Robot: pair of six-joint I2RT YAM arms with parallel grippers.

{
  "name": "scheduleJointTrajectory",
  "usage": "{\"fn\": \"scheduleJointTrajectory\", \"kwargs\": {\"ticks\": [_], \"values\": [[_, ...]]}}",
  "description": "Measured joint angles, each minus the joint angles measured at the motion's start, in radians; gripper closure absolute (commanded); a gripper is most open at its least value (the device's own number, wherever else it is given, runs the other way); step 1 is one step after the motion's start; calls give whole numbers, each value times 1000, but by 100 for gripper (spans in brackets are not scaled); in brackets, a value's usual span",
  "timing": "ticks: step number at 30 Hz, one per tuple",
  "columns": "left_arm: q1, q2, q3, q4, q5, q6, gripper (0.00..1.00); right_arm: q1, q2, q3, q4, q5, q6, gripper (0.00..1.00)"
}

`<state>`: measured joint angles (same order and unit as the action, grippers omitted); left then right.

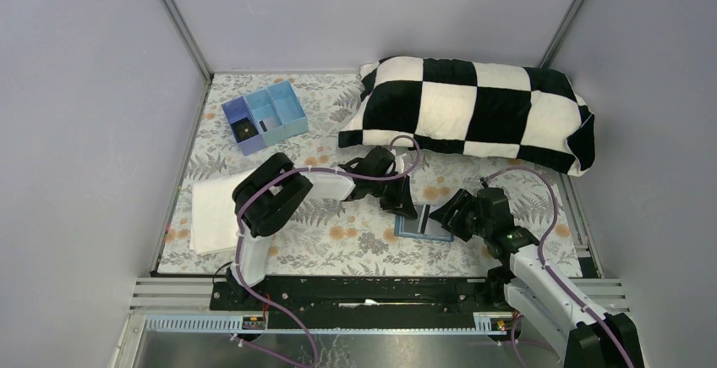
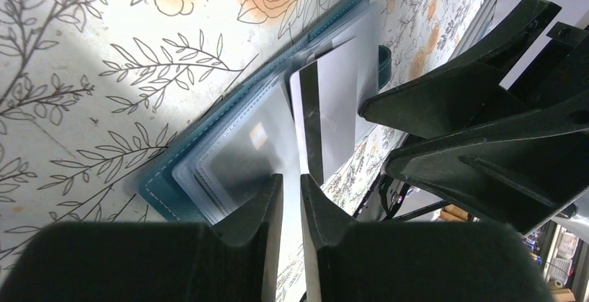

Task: Take the credit cards out of the card holder
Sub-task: Remove the credit card from the card holder.

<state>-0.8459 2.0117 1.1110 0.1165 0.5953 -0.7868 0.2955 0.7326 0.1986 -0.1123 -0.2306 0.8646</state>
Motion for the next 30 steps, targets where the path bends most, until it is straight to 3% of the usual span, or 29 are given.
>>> {"fn": "scheduleJointTrajectory", "kwargs": {"ticks": [12, 30], "values": [[-8, -11, 63, -107, -6, 26, 80, 0, -11, 25, -58, 9, -8, 38], [-20, 90, 140, -87, 37, -8, 81, 0, 28, 10, 3, -5, 5, 39]]}}
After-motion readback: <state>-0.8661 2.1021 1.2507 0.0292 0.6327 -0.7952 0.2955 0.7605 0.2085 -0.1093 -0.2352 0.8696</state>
